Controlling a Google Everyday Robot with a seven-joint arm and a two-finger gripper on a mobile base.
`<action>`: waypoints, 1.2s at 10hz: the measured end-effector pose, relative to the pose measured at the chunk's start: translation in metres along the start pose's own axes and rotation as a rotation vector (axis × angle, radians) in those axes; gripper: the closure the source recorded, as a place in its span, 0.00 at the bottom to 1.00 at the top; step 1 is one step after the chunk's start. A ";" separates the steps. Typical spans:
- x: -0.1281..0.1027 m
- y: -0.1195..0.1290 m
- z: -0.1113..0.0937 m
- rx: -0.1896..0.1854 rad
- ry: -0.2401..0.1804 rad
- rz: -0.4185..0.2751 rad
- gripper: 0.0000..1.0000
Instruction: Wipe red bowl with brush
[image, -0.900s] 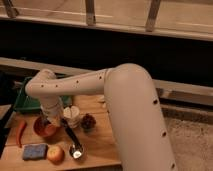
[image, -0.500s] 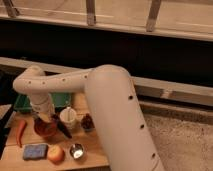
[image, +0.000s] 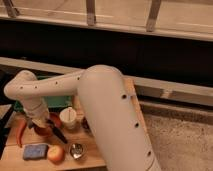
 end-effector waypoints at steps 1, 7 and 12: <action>0.013 0.004 0.000 -0.001 0.003 0.017 1.00; 0.043 -0.017 -0.014 0.032 0.003 0.038 1.00; -0.017 -0.014 -0.021 0.046 0.007 -0.025 1.00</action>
